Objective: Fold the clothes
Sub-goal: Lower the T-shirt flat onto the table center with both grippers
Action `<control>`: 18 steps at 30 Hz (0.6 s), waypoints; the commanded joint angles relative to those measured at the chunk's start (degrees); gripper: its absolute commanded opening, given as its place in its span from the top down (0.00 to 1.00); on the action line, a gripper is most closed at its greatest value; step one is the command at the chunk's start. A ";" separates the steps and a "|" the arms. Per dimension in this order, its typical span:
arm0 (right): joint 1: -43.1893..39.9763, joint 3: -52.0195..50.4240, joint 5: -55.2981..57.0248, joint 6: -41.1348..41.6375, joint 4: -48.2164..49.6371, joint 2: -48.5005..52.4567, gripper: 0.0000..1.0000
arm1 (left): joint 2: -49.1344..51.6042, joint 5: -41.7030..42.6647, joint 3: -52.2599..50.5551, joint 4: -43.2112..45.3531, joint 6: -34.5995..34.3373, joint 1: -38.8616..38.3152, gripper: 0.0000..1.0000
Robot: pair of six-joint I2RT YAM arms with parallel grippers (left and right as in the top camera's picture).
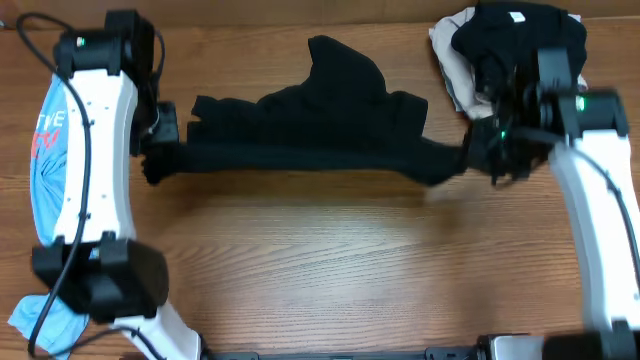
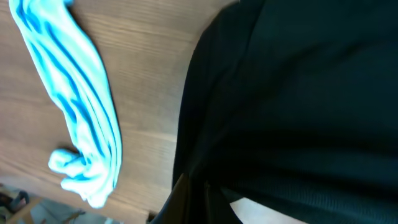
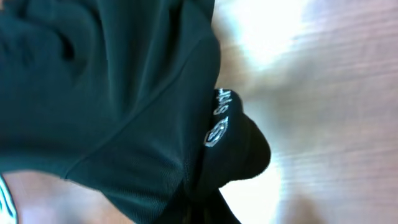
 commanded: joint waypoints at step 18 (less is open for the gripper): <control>1.62 -37.05 -4.09 10.49 7.98 -10.64 0.56 | -13.66 13.46 -50.53 26.53 -3.45 1.25 0.37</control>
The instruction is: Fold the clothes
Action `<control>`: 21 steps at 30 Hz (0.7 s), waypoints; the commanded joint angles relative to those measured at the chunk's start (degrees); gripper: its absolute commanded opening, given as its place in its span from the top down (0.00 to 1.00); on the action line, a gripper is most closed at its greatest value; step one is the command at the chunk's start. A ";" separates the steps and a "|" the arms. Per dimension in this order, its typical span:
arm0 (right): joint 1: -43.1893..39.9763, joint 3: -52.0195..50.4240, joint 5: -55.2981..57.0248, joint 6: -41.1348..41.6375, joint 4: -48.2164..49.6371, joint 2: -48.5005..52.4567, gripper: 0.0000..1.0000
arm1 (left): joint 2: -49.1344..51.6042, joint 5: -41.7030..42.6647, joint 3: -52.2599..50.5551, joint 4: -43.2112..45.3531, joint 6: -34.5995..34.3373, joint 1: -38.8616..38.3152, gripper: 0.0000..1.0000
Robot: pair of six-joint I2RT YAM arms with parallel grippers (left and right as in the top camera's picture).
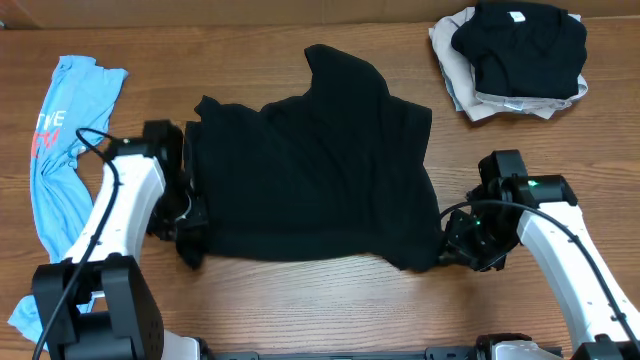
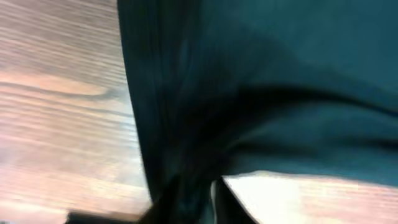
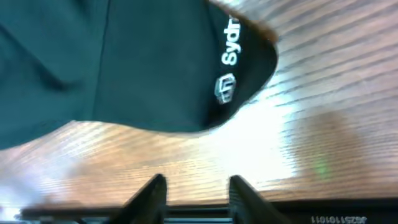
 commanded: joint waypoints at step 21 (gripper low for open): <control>1.55 20.04 -1.57 -5.57 8.13 -0.59 0.24 | -0.04 6.38 13.86 35.28 9.73 0.98 0.00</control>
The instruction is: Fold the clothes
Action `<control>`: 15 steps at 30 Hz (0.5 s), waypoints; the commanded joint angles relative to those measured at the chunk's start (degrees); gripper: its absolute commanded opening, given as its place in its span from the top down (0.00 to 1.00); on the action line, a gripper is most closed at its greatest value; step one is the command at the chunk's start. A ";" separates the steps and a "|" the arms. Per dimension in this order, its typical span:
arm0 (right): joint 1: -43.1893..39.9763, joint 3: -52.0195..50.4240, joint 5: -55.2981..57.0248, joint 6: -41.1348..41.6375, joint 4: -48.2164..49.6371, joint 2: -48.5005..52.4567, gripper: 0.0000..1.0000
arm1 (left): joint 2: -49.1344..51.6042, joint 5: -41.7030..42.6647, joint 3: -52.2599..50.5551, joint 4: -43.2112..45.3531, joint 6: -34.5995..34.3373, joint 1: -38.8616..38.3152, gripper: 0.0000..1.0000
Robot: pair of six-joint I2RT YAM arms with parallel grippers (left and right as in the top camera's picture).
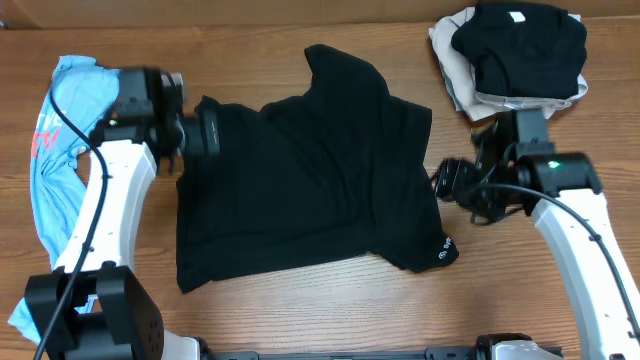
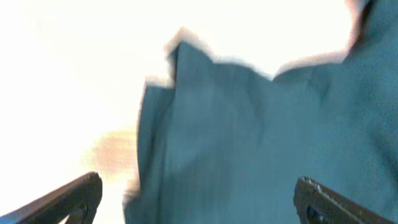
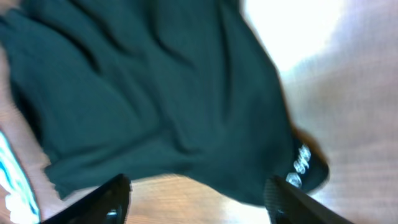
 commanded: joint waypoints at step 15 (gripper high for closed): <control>2.40 6.36 1.79 -2.32 -0.61 -0.59 0.23 | 19.76 -1.55 2.19 26.36 1.64 2.43 0.30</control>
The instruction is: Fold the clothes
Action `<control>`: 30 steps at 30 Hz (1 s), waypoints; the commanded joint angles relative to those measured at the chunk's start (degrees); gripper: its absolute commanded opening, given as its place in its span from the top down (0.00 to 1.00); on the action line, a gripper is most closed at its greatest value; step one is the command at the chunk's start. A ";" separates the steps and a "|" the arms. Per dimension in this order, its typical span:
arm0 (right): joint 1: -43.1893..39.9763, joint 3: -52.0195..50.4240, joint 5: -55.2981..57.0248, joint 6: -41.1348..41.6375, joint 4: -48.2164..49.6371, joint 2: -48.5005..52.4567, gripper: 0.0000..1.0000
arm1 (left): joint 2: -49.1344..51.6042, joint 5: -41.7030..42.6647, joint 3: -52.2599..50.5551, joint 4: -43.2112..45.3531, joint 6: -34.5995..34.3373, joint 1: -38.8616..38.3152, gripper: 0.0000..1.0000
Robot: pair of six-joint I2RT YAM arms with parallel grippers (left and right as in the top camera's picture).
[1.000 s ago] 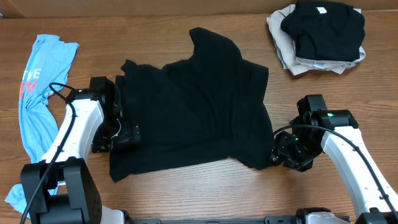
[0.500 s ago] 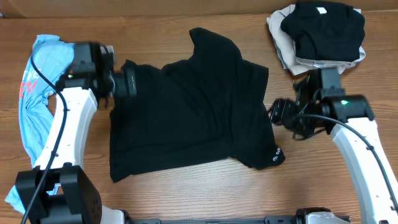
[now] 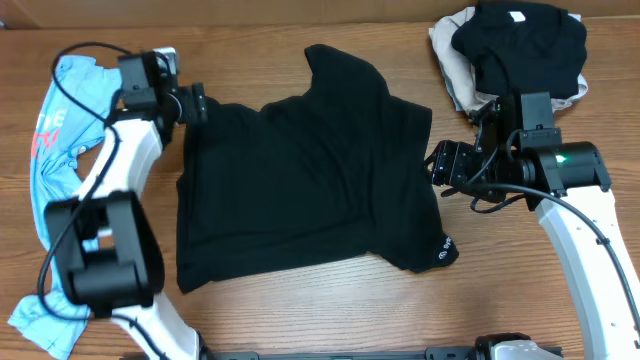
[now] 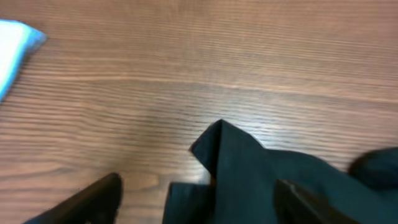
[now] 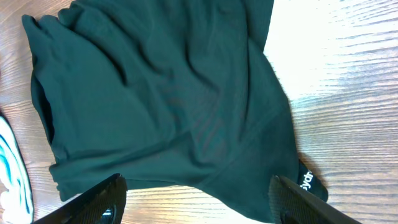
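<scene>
A black T-shirt [image 3: 300, 170] lies spread flat in the middle of the wooden table, with a small white logo at its near right corner. My left gripper [image 3: 197, 103] hovers at the shirt's far left corner. In the left wrist view the left gripper [image 4: 198, 183] is open, and a black cloth corner [image 4: 249, 180] lies below, between its fingers. My right gripper [image 3: 440, 165] hangs at the shirt's right edge. From the right wrist the right gripper [image 5: 198, 182] shows open above the black shirt [image 5: 155, 93], holding nothing.
A light blue shirt [image 3: 50, 130] lies crumpled along the left edge, under the left arm. A stack of folded clothes [image 3: 515, 50], black on top of pale, sits at the far right corner. Bare wood [image 3: 320, 320] runs along the front edge.
My left gripper has moved back and slightly left, from over the shirt's left shoulder to its far left corner. The right gripper has barely shifted. Both stay open and the shirt has not moved.
First both grippers were shut on the black shirt's ends, holding it stretched across the far part of the table. Then it lay spread toward the front, with the right gripper open. Later both were open beside its upper half, as they are now.
</scene>
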 commanded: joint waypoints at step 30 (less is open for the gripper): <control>0.26 1.11 1.01 -0.42 0.68 -0.59 0.22 | 11.04 0.24 0.24 11.98 -3.78 -3.58 0.63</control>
